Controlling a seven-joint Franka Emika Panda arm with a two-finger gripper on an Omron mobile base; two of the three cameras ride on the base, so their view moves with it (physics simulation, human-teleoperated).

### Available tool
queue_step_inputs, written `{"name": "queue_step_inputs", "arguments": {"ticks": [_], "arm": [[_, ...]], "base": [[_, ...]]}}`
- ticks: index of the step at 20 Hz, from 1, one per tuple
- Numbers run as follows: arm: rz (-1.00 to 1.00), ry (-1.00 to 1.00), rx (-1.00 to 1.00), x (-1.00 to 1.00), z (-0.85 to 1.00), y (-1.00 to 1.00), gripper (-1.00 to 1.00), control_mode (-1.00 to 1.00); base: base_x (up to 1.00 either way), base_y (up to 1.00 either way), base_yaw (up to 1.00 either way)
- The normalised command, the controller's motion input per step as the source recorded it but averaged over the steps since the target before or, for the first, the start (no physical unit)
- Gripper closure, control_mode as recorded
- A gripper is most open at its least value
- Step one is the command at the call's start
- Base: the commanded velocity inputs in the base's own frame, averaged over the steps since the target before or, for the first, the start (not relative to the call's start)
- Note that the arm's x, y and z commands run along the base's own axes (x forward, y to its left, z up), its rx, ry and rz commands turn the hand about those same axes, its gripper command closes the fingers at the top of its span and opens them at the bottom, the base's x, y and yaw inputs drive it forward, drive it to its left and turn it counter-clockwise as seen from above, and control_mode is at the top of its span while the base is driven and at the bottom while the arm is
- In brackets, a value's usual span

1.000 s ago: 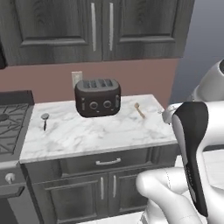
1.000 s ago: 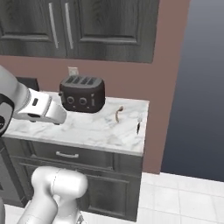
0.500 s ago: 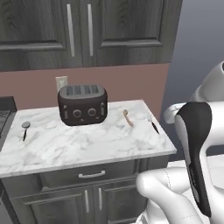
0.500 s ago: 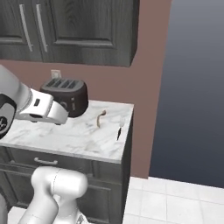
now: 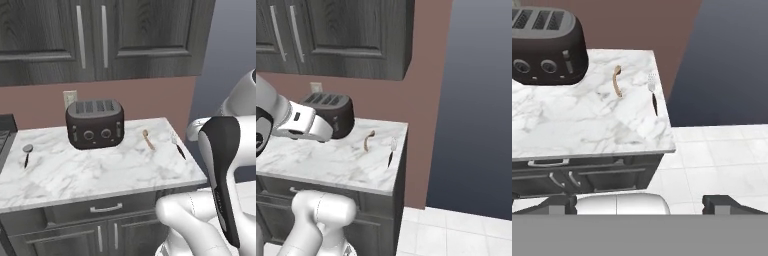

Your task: Organize the utensils by type. Pick up the wooden spoons from the counter and place them in the open cabinet. Then pick up the metallic utensils from the counter and place them in the open drawer.

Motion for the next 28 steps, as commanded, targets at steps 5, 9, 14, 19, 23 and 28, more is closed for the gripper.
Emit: {"name": "queue_step_inputs", "arguments": {"ticks": [5, 9, 14, 19, 23, 28], "arm": [[0.0, 0.0, 0.0, 0.0, 0.0, 0.0, -1.0, 1.0], [0.0, 0.0, 0.0, 0.0, 0.0, 0.0, -1.0, 1.0], [0.0, 0.0, 0.0, 0.0, 0.0, 0.0, -1.0, 1.0], [0.0, 0.0, 0.0, 0.0, 0.0, 0.0, -1.0, 1.0], [0.0, 0.0, 0.0, 0.0, 0.0, 0.0, -1.0, 1.0], [0.0, 0.0, 0.0, 0.0, 0.0, 0.0, -1.0, 1.0]], "base": [[0.51, 0.0, 0.0], [0.38, 0.0, 0.0], [0.3, 0.0, 0.0], [0.09, 0.0, 0.0], [0.0, 0.0, 0.0], [0.0, 0.0, 0.0]]}}
